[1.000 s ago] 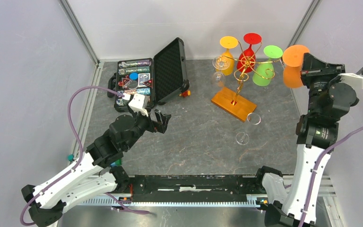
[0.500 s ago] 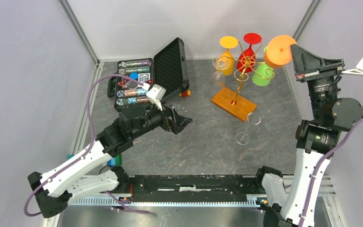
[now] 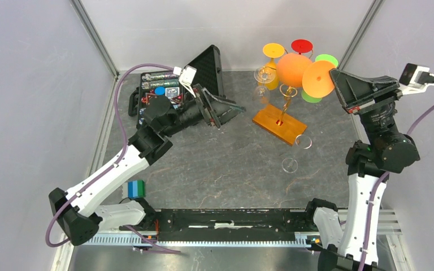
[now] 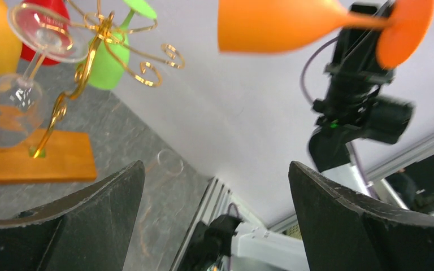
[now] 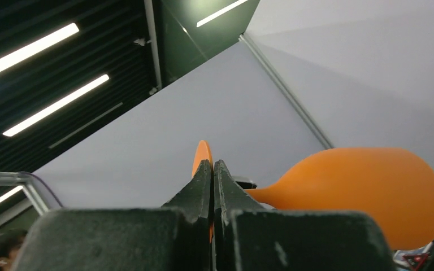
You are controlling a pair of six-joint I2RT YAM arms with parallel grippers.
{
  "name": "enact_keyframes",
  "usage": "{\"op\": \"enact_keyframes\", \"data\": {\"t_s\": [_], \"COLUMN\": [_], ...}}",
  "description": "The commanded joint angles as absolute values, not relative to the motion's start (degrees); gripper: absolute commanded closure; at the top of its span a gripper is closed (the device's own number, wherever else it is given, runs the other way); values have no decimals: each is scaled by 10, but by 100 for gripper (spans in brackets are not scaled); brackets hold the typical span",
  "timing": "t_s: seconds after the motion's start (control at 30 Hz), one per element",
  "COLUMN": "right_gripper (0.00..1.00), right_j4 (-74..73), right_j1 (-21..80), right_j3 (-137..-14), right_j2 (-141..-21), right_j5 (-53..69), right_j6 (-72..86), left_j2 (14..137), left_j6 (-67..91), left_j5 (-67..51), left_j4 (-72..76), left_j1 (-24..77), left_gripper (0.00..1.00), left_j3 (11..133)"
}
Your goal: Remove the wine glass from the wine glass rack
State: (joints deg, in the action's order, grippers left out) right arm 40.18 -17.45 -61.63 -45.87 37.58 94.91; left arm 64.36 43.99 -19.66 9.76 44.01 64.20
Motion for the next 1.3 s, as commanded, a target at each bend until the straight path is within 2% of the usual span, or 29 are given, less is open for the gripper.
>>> {"op": "enact_keyframes", "data": {"t_s": [0.0, 0.37, 0.5, 0.7, 0.93, 1.2, 1.27], "right_gripper": [100, 100, 100, 100, 100, 100, 100], "right_j4": [546, 604, 602, 596, 615, 585, 581], "right_j1": [-165, -121, -86, -64, -58, -52, -50], "right_j3": [-576, -476, -453, -433, -382, -363, -361], "right_j2": [-474, -474, -477, -480, -462, -453, -452], "right_j5": [392, 382, 362, 337, 281, 269, 269], "right_j6": [1101, 1230, 1225, 1207, 1217, 1206, 1204], "left_j2": [662, 747, 783, 800, 784, 755, 752], "left_j6": [529, 622, 686, 759, 865, 844, 835], "left_j5": [-237, -279, -311, -339, -372, -375, -374], "left_j4": [211, 323, 398, 457, 524, 475, 464], "left_j1": [419, 414, 414, 414, 422, 430, 430], "left_gripper": [0, 1, 5, 16, 50, 90, 98], "left_j3": [674, 696, 698, 695, 699, 702, 701]}}
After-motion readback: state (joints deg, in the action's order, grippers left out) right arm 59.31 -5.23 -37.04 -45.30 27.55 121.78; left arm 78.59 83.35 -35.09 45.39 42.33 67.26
